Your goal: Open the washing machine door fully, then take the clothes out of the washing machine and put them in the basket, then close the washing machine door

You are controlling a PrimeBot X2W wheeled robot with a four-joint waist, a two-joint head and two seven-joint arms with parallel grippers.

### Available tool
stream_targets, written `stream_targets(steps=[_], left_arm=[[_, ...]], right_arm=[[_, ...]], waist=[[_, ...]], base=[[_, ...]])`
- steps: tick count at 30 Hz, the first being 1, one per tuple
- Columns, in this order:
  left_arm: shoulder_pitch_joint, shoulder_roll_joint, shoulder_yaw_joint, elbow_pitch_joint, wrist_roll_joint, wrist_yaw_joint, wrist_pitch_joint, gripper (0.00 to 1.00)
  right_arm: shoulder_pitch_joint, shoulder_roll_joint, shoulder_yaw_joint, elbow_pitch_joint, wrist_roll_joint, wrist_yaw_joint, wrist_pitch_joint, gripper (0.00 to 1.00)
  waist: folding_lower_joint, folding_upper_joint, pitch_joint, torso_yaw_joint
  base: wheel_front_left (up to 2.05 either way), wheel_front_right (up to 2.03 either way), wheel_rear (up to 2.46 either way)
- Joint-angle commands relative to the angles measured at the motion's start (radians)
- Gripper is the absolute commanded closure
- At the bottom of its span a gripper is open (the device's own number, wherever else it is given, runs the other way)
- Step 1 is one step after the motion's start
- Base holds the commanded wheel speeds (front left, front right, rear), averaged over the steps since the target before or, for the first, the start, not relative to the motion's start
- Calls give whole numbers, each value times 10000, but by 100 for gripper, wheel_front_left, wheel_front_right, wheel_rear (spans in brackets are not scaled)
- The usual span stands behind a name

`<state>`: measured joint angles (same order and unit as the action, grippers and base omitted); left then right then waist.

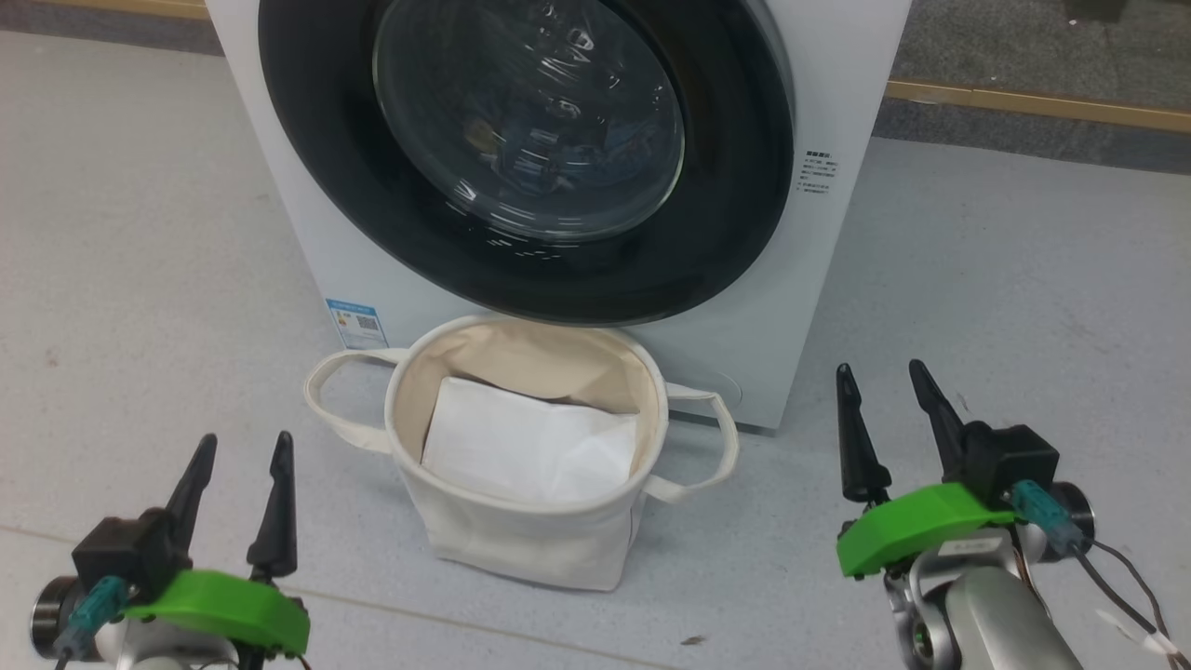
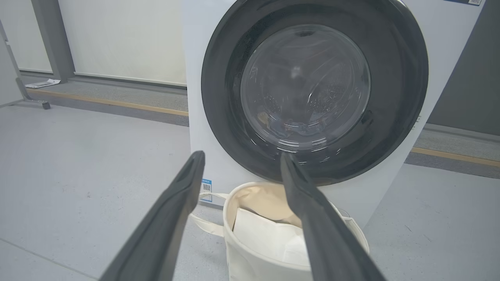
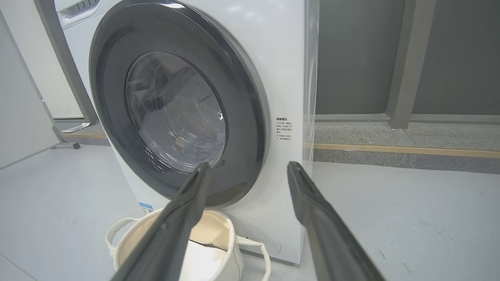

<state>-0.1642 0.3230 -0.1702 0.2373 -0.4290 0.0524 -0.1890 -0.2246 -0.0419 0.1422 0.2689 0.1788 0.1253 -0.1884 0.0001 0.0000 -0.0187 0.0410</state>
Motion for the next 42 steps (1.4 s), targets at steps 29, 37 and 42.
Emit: stream_targets(steps=[29, 37, 42], left_arm=[[-794, 682, 455, -493, 2053, 33, -728, 0], [-785, 627, 479, -388, 2074, -40, -728, 0], [-795, 604, 482, -398, 2120, -61, -728, 0]], right_arm=[[-976, -84, 197, -425, -2061, 54, -734, 0], [-989, -83, 226, -253, -1765, 54, -734, 0], [-995, -83, 224, -235, -1713, 54, -734, 0]], waist=[[0, 0, -6, -49], [0, 0, 8, -103], [0, 0, 39, -115]], base=[[0, 0, 0], [0, 0, 0], [0, 0, 0]])
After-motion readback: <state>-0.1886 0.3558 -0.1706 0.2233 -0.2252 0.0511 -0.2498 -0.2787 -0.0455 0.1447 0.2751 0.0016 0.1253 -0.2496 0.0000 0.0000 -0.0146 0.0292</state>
